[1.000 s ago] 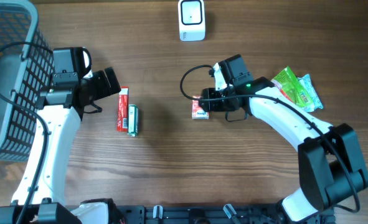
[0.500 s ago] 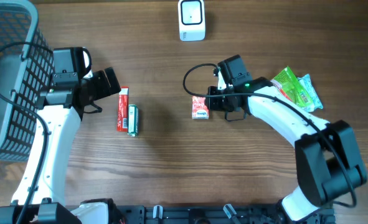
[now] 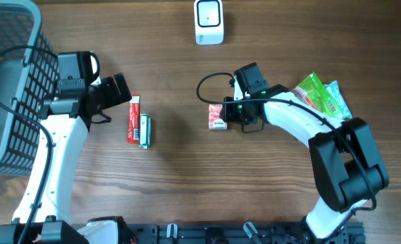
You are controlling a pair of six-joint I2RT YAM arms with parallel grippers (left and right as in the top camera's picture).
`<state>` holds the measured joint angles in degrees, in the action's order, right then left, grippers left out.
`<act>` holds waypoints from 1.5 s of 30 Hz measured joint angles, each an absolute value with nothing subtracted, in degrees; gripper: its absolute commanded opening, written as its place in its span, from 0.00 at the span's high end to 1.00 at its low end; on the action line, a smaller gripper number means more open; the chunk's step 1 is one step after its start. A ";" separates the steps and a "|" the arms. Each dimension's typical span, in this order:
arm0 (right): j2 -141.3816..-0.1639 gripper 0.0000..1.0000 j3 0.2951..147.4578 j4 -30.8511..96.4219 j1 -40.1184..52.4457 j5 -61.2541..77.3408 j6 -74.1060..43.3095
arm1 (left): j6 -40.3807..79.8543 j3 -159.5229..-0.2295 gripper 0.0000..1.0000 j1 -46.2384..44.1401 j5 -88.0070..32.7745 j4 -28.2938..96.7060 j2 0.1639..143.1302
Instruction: Scan the item barcode
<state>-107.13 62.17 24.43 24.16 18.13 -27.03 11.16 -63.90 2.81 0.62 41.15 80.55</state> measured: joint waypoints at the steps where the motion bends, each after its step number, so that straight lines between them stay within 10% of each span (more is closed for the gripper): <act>1: -107.15 0.80 61.80 23.09 24.16 18.50 -27.31 | 11.16 -63.90 0.00 2.81 0.62 41.15 80.58; 7: -107.15 0.96 59.68 19.77 23.79 20.23 -29.08 | 11.16 -63.90 0.00 2.81 0.62 41.15 80.55; 26: -85.12 0.96 60.53 38.57 19.29 10.90 -14.94 | 11.16 -63.90 0.00 2.81 0.62 41.15 80.55; 39: -93.51 0.96 111.02 78.04 19.29 -1.50 -9.06 | 11.16 -63.90 0.00 2.81 0.62 41.10 80.55; 45: -101.49 0.96 121.67 74.41 19.64 -8.05 -5.37 | 11.16 -63.90 0.00 2.81 0.62 41.15 80.55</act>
<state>-101.49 121.67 74.41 19.64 -8.05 -5.37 11.16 -63.90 2.81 0.62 41.15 80.55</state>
